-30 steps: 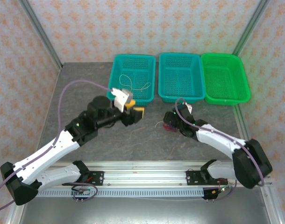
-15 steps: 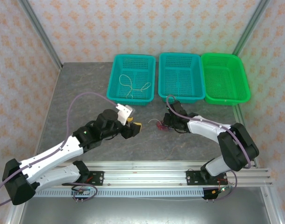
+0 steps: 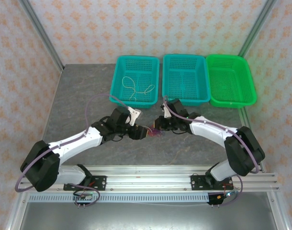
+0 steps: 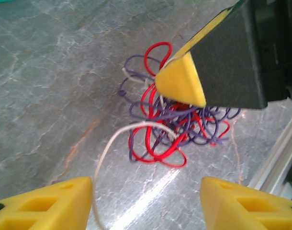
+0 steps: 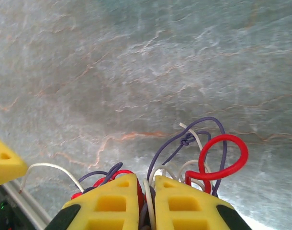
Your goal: Untangle the cables
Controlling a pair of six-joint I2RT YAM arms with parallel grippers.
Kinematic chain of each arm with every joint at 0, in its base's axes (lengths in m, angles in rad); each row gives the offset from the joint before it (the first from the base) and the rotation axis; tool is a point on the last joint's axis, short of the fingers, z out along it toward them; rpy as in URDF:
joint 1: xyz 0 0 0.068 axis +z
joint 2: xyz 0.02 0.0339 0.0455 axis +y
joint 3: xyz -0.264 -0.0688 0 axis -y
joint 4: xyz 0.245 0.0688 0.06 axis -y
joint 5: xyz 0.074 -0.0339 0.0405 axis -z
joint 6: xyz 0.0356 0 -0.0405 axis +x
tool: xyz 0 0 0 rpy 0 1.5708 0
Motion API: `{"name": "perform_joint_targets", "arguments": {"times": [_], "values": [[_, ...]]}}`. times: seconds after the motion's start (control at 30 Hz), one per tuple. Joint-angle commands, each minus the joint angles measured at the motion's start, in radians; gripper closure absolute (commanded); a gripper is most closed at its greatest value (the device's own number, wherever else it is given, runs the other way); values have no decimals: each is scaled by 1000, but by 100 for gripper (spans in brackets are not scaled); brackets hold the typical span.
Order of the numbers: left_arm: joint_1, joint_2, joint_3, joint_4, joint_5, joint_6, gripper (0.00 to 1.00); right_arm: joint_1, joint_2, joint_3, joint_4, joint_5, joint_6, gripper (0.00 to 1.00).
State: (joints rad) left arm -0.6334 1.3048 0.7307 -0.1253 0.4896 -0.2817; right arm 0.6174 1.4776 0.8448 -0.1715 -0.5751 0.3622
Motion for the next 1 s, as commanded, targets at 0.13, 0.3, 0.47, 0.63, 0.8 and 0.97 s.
{"name": "perform_joint_targets", "arguments": {"times": [0.13,0.3,0.47,0.63,0.8,0.97], "values": [[26,73,-15,17,-126,-8,84,31,-12,53,-36,-12,-47,96],[26,54,-56,79,-129,-40,100,35,-3,51,-56,51,-47,94],[31,-57,-89,44,-250,-63,100,34,20,21,-114,420,17,85],[51,-189,-107,-70,-387,-79,100,-38,62,-16,-206,681,182,89],[88,-323,-152,-135,-460,-107,100,-130,61,-82,-218,721,310,81],[123,-384,-184,-165,-477,-130,100,-161,10,-125,-200,724,355,67]]}}
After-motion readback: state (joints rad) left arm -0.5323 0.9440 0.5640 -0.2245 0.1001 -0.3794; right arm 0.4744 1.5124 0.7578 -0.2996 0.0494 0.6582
